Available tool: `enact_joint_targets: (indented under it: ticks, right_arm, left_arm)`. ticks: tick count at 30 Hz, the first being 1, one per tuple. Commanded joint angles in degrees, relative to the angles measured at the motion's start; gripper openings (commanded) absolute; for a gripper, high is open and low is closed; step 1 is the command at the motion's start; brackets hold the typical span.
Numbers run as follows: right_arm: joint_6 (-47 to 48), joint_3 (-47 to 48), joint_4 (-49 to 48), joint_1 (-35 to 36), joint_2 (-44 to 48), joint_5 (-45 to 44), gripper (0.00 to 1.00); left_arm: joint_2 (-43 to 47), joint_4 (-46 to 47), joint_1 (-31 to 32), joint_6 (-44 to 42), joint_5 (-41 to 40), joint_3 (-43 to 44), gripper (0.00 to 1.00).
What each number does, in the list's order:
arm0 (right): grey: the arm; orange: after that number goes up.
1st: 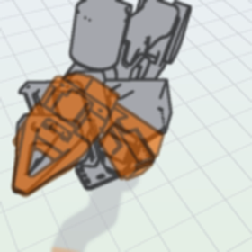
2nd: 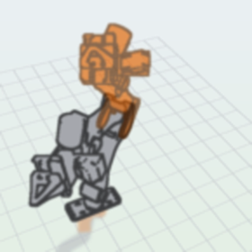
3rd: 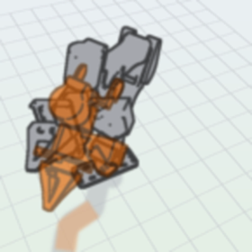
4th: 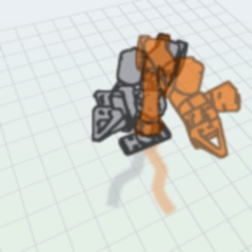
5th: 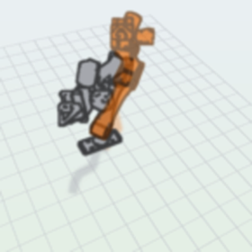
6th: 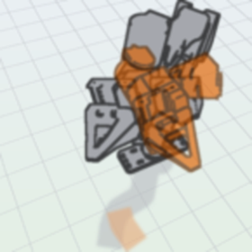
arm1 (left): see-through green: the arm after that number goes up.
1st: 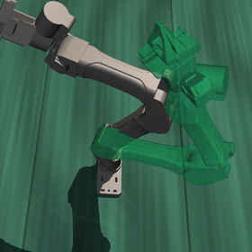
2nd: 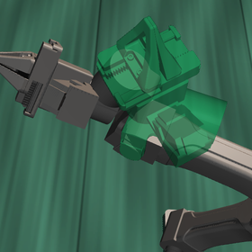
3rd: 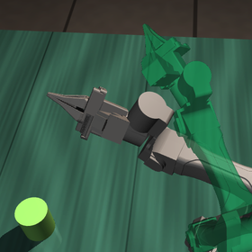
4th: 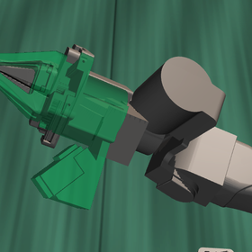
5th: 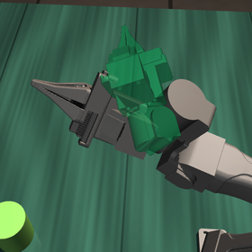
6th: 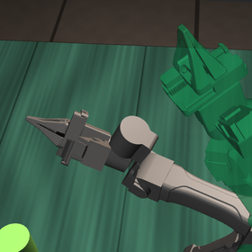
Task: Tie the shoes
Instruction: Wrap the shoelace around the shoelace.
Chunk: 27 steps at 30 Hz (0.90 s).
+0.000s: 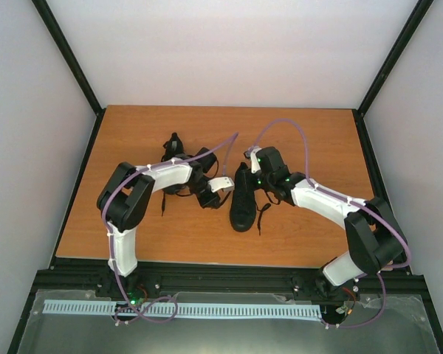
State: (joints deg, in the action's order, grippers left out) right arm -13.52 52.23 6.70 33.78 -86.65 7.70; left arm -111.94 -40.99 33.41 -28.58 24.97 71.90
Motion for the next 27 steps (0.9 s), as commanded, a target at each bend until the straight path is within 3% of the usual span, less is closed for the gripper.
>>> enact_joint_targets:
  ticks: [1,4,7,12,16,21,27]
  right_arm:
    - [-4.47,0.16,0.71,-0.51,0.65,-0.16,0.03]
    - [-6.10,0.28,1.70,-0.47,0.26,-0.03,0.03]
    - [-9.41,0.65,3.12,-0.69,0.09,-1.23,0.03]
    - [-15.38,1.65,4.28,-1.77,-1.11,-0.27,0.03]
    - [-18.05,2.43,4.87,-2.13,-1.35,-0.17,0.03]
    - [-20.25,1.39,3.68,-2.56,-0.11,0.11,0.03]
    - [-23.81,0.48,0.60,-3.63,-0.54,4.16,0.03]
  left_arm:
    - [0.91,4.33,0.25,2.37,2.53,2.02,0.17]
    - [4.52,7.39,0.23,1.58,2.23,0.84,0.46]
    - [9.02,12.06,0.25,1.43,0.85,-0.67,0.58]
    - [13.73,25.68,4.91,1.85,-3.77,-5.39,0.62]
    - [10.67,26.56,8.64,0.54,-7.70,-3.47,0.69]
    - [8.59,30.95,8.78,2.26,-14.60,-3.27,0.69]
    - [6.68,34.57,9.37,5.68,-15.49,-3.04,0.65]
